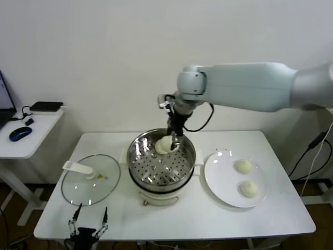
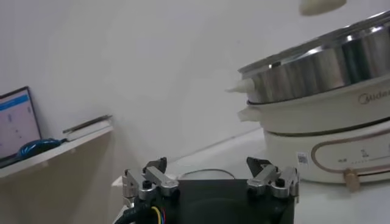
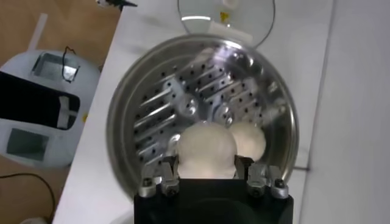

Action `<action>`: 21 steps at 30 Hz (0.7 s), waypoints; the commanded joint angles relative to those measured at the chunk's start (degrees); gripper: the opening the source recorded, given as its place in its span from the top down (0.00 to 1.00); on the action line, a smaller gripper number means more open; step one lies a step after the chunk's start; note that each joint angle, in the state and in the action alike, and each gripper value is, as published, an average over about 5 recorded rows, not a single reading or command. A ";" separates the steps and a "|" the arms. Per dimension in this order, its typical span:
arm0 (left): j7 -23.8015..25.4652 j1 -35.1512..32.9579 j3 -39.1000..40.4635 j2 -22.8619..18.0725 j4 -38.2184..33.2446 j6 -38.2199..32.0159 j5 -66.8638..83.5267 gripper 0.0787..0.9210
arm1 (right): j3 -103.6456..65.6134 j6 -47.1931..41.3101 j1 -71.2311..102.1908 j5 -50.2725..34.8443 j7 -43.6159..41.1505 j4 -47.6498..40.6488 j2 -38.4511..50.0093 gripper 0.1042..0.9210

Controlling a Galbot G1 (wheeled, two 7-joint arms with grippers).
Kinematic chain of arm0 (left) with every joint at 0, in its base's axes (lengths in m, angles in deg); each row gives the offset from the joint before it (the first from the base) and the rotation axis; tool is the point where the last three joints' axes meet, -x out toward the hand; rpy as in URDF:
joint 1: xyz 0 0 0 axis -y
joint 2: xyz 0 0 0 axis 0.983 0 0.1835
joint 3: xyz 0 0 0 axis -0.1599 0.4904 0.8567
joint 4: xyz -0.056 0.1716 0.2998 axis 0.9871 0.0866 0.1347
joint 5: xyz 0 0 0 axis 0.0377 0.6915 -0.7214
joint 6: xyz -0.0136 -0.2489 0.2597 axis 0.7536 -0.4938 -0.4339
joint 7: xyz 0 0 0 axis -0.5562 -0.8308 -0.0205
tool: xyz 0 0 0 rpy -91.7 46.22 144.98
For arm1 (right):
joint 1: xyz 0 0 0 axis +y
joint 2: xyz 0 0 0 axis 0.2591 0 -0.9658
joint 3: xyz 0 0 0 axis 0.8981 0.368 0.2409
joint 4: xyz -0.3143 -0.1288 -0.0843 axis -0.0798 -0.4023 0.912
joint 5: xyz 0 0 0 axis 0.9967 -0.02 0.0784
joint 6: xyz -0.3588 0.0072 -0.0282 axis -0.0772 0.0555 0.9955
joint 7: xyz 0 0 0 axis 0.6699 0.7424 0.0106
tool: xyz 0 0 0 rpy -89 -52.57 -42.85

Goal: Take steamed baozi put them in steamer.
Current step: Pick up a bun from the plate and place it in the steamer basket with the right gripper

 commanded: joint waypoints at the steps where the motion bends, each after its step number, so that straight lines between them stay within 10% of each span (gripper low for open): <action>1: 0.08 -0.32 0.30 -0.19 -0.24 -0.08 -0.44 0.12 | -2.89 0.12 8.38 3.06 0.14 -8.98 -8.89 0.36; 21: 0.09 -0.44 0.25 0.12 -0.32 -0.29 -0.69 0.12 | -2.92 0.44 13.37 6.90 1.17 -13.62 -12.38 0.36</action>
